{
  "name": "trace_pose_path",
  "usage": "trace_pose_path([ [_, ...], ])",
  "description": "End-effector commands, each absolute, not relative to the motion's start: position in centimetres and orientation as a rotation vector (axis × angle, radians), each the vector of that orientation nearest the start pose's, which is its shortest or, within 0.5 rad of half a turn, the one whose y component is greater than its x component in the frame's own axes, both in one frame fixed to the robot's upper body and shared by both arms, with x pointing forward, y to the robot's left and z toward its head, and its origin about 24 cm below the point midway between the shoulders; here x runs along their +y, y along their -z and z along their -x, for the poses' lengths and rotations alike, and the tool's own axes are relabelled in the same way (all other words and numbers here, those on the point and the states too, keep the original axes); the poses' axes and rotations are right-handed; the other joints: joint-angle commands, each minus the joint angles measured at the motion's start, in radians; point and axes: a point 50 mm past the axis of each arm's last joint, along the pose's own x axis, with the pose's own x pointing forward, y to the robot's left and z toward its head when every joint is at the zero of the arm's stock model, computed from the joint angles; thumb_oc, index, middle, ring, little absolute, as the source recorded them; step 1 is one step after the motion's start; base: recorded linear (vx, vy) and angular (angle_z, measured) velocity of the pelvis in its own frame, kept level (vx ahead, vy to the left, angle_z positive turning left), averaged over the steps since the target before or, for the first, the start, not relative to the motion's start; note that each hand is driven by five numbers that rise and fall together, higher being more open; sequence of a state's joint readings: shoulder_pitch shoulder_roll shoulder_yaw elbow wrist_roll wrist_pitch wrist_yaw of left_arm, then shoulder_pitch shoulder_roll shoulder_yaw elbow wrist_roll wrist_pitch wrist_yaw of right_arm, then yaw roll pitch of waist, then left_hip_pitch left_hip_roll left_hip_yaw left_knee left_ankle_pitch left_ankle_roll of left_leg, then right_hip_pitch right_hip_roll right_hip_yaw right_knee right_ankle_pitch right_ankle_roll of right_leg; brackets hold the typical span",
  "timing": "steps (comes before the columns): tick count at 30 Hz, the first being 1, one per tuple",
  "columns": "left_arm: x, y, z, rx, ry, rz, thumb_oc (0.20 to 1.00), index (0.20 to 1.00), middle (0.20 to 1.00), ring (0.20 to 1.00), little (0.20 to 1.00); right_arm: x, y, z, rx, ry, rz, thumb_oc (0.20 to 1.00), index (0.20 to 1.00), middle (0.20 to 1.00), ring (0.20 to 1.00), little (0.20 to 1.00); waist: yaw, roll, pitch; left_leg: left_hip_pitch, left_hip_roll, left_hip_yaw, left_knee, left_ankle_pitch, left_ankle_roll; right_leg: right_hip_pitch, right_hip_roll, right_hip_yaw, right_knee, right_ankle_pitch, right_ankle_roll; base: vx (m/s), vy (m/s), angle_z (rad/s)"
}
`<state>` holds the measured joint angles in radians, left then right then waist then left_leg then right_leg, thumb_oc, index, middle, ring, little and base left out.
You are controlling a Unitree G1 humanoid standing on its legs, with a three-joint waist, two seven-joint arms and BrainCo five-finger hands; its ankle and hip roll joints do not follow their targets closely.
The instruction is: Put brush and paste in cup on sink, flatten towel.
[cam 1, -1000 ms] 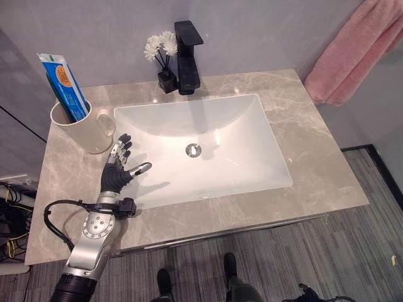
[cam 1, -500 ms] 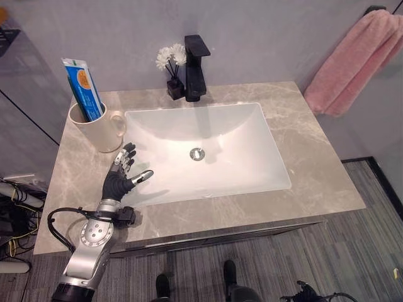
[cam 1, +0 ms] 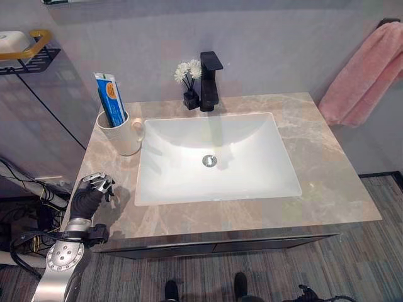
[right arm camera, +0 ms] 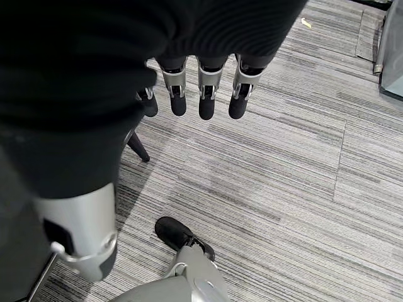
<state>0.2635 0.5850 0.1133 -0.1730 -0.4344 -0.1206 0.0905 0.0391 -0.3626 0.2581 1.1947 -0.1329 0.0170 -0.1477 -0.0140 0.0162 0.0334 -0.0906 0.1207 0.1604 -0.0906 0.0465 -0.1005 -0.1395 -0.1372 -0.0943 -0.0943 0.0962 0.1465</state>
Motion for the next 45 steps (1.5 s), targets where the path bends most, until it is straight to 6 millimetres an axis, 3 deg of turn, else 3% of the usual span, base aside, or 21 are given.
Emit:
trace_pose_path([
  [1,28.4,-10.7,-20.7,-0.182,-0.163,-0.154,0.200,0.200,0.200,0.200,0.200,-28.4,14.7,-8.1,1.236,0.030,0.705,1.000,1.000,1.000,1.000,1.000,-0.012,-0.020,0.010,-0.078,-0.005,-0.118,0.003,0.047,0.005,0.001,-0.014,0.012,0.007,-0.015,0.006,0.00,0.000,0.00],
  [15,28.2,-10.8,-22.7,-0.185,-0.160,-0.185,0.200,0.200,0.200,0.200,0.200,-29.5,13.8,-9.6,1.180,0.088,0.713,1.000,1.000,1.000,1.000,1.000,-0.035,-0.016,0.056,-0.154,-0.003,-0.115,0.003,0.064,0.005,-0.088,-0.010,0.036,0.007,-0.004,0.009,0.02,0.001,-0.01],
  [26,28.1,-12.3,-24.1,-0.237,-0.169,-0.199,0.200,0.200,0.200,0.200,0.200,-29.0,12.9,-12.4,1.072,0.075,0.723,1.000,1.000,1.000,1.000,1.000,-0.045,-0.010,0.082,-0.183,-0.005,-0.112,0.003,0.061,0.005,-0.131,-0.012,0.055,0.007,-0.003,0.010,0.02,0.005,-0.05],
  [45,29.1,-14.6,-25.6,-0.328,-0.255,-0.204,0.200,0.200,0.200,0.200,0.200,-29.2,12.4,-13.6,1.031,0.084,0.735,1.000,1.000,1.000,1.000,1.000,-0.052,-0.027,0.120,-0.237,-0.003,-0.119,0.003,0.072,0.005,-0.194,-0.006,0.076,0.007,0.012,0.012,0.00,0.001,0.00],
])
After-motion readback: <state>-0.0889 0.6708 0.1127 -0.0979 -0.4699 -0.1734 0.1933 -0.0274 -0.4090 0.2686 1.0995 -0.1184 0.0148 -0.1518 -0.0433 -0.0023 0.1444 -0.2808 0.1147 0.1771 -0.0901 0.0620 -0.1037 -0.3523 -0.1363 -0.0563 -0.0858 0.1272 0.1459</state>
